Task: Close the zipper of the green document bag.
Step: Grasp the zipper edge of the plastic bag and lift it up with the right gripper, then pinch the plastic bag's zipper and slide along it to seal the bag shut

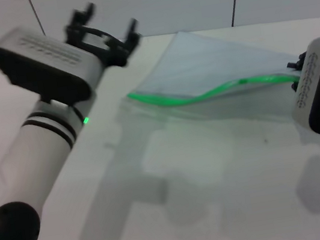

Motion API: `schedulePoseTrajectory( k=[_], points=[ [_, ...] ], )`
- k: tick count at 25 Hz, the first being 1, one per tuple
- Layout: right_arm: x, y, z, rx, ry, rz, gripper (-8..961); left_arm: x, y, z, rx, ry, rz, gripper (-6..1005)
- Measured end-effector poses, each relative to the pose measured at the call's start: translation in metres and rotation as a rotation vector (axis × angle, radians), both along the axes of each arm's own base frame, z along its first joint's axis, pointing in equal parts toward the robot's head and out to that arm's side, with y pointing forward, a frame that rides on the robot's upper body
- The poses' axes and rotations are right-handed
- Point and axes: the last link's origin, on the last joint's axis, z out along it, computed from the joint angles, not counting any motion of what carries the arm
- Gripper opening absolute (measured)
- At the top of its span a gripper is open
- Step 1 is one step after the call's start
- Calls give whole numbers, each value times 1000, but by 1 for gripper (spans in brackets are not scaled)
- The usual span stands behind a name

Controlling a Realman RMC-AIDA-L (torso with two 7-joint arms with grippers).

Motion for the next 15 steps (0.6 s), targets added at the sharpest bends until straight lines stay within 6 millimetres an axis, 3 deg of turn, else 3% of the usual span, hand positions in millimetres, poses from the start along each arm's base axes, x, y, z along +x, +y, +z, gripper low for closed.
schedulePoseTrajectory(
  k=[7,15],
  points=[
    [-12,-5,18,34,18,13,100,21,-8,-19,-110,221,-108,816],
    [-13,-7,17,31,20,15,57,44,-20,-35,-174,415,-251,815]
  ],
)
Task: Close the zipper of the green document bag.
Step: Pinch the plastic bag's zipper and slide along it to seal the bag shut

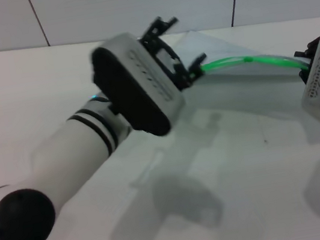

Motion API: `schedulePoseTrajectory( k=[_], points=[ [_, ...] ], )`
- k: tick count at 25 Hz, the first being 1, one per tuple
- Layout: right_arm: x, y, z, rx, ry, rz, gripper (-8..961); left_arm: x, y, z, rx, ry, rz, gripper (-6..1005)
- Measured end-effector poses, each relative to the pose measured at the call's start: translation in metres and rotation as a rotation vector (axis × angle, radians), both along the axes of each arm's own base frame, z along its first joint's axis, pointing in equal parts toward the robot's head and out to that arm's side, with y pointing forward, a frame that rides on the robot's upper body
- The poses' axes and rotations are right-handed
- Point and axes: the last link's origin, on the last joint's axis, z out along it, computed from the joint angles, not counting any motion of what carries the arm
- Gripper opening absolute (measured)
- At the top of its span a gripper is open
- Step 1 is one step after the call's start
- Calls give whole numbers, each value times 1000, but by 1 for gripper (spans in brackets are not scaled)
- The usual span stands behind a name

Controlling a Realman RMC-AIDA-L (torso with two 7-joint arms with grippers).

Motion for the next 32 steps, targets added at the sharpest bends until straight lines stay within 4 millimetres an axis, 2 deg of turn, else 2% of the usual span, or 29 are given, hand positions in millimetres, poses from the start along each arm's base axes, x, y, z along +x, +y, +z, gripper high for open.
schedulePoseTrajectory(
  k=[11,20,32],
  points=[
    [-11,-1,0,-2,10,29,58,22,0,-16,-30,121,-117,804],
    [-16,-3,-2,-9,14,45,52,30,-2,-27,-26,164,-157,767],
    [-21,-3,-2,-7,17,58,52,19,0,-37,-36,221,-152,712]
  ],
)
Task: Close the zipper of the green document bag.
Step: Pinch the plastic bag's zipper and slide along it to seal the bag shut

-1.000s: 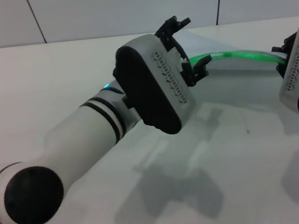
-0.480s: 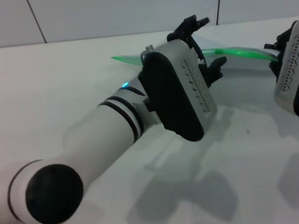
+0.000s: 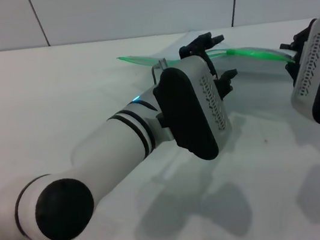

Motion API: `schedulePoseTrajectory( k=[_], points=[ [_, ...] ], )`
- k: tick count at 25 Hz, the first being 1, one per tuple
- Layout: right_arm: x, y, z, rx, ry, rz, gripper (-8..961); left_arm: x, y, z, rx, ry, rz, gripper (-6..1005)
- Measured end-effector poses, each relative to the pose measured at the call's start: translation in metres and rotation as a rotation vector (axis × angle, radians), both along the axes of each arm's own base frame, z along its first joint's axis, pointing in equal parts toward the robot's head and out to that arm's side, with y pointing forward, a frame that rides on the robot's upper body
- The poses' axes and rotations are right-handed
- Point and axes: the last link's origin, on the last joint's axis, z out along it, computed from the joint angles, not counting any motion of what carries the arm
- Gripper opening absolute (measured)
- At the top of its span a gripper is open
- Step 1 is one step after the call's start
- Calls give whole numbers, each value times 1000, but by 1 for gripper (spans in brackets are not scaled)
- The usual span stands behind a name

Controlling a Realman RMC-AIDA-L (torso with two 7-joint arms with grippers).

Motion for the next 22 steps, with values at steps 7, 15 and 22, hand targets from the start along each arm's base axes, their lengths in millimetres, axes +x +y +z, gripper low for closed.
schedulePoseTrajectory(
  k=[7,15,22],
  points=[
    [-1,0,-1,-4,0,3,52,4,0,-3,-1,2,-13,659],
    [-1,0,-2,-5,0,3,52,8,3,-3,-1,1,-23,536],
    [-3,0,-2,-5,1,8,52,9,6,-5,-3,15,-30,473]
  ],
)
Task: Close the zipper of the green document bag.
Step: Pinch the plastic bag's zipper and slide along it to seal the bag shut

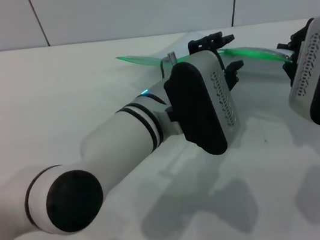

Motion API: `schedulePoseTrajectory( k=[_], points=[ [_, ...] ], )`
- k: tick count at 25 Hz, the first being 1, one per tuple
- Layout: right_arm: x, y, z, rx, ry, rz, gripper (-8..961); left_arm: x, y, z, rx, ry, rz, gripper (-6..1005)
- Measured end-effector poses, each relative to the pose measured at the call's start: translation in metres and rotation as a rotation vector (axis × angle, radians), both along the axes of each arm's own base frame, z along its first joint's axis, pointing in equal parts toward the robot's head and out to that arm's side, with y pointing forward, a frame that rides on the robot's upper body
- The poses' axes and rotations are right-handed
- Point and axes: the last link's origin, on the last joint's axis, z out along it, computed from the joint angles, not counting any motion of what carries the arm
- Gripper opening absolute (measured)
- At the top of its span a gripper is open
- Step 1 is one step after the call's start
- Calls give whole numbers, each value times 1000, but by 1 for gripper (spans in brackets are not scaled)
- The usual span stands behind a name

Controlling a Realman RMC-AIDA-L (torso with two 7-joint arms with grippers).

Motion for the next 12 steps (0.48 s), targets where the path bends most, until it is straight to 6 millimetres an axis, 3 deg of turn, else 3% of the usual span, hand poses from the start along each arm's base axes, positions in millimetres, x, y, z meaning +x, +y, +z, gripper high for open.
schedulePoseTrajectory(
  k=[12],
  points=[
    [-5,-1,-3,-9,4,14,52,1,4,-7,7,11,-15,444]
  ],
)
